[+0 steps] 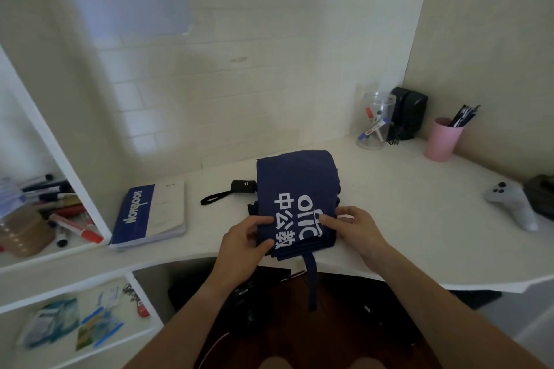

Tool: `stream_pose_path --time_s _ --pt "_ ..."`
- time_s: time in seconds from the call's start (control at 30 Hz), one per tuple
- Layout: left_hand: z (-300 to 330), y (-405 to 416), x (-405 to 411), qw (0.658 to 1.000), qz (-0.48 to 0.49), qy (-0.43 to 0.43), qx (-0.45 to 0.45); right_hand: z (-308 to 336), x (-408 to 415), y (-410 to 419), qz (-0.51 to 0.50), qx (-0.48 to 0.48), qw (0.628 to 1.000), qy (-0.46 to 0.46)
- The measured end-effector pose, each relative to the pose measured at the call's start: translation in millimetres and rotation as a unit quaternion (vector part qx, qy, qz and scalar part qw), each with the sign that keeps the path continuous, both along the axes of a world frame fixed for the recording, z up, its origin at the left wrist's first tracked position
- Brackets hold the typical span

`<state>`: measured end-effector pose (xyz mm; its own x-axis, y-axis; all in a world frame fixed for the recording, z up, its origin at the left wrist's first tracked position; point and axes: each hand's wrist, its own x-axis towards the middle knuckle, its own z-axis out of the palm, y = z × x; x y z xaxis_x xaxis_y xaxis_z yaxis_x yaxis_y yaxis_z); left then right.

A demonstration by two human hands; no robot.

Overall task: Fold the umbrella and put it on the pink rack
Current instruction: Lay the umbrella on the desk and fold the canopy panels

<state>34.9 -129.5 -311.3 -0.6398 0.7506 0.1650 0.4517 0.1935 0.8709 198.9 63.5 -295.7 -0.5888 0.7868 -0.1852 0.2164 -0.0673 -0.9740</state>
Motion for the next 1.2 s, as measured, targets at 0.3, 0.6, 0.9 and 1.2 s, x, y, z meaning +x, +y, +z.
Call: stream_pose_path --time_s 0.3,0.6,0.9,1.2 --pt "11 7 2 0.987 0.026 -0.132 0.085 0 8 1 0.049 0.015 0.998 0.028" --pt "3 5 -4 0.990 0.007 0.124 -0.072 3 8 3 0.094 0.156 0.979 -0.094" --pt "6 6 -15 0.977 -0.031 0.177 -0.113 8 -11 8 0.149 0.645 0.737 -0.139" --pt "16 24 -8 0.896 -0.026 0.441 -0.038 -28 8 18 0.234 0.565 0.741 -0.278"
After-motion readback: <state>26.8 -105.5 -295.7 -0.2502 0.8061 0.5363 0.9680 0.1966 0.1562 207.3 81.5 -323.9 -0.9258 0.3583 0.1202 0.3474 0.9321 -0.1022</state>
